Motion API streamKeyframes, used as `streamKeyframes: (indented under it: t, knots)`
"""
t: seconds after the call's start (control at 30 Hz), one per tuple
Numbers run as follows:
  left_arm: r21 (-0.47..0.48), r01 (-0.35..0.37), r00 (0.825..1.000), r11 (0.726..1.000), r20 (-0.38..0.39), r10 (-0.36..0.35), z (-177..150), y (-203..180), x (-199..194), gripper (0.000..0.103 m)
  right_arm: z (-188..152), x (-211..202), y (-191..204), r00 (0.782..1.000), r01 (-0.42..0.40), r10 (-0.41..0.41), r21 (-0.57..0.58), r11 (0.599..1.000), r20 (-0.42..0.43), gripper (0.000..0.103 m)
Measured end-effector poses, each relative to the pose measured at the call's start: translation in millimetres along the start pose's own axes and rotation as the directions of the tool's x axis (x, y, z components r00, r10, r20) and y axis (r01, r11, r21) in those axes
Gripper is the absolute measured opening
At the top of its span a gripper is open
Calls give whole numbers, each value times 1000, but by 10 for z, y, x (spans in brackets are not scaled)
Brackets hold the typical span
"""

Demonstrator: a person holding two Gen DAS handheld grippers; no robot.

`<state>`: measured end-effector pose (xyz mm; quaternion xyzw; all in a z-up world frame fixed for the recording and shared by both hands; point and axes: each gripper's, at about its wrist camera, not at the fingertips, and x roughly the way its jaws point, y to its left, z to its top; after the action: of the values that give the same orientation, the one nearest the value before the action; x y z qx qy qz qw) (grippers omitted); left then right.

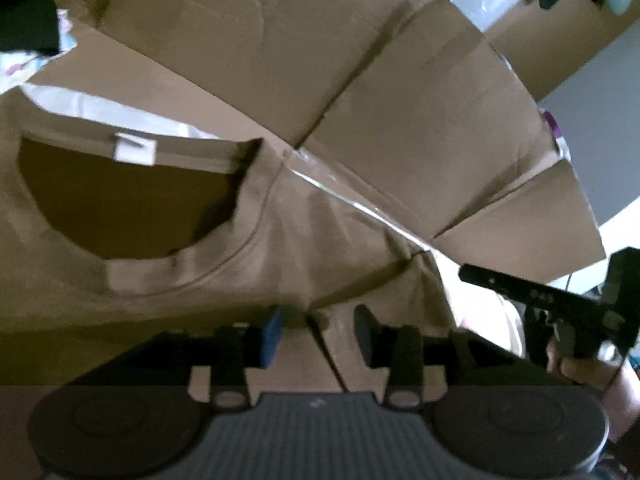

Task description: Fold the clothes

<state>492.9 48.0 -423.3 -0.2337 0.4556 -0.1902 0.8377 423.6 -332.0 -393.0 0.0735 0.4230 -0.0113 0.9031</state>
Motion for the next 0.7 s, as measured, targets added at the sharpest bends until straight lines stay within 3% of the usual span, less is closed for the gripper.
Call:
streamKeyframes:
  t: [0.17,0.23,0.27,0.53,0.7]
  knots:
    - [38,-14,1000,999,-13,15,11,-29,104,36,-142,46,22,1000,2,-2,-2,1000,-31,36]
    - [53,-20,1000,998,-17,21,16,-41,145,8,-171,69,46,999,-3,3,2,1000,-39,36]
    - [60,-23,999,998,-25,25,7,-55,160,4,-186,81,59,999,-6,6,4,1000,-42,36]
    - [47,-28,1000,998,11,28,4,-129,-47,2,-269,180,167,997,-12,11,-22,1000,-75,36]
    - [101,-81,997,992,-1,81,-24,-145,-28,2,-296,255,170,996,3,-6,-36,999,-87,36]
